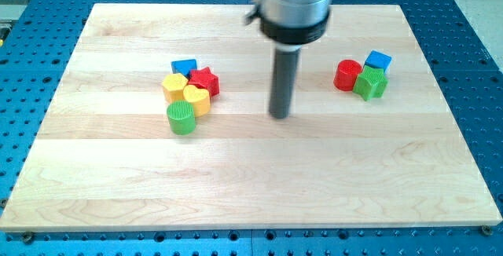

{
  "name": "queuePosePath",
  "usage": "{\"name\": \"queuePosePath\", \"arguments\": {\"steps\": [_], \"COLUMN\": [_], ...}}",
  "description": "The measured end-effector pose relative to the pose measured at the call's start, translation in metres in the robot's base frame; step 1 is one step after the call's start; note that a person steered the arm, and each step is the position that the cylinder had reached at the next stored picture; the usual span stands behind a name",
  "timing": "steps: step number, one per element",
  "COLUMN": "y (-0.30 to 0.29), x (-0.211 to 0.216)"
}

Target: Push the green circle diagonal to the red circle

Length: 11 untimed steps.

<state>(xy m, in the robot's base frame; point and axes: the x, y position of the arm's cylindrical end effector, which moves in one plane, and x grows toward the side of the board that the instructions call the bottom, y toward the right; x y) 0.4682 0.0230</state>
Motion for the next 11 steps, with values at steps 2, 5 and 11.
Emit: {"name": "queuePosePath", "arguments": {"steps": [2,5,11], "y": [-0.135,-0.108,-0.068], "x": [0.053,-0.024,-0.073]}}
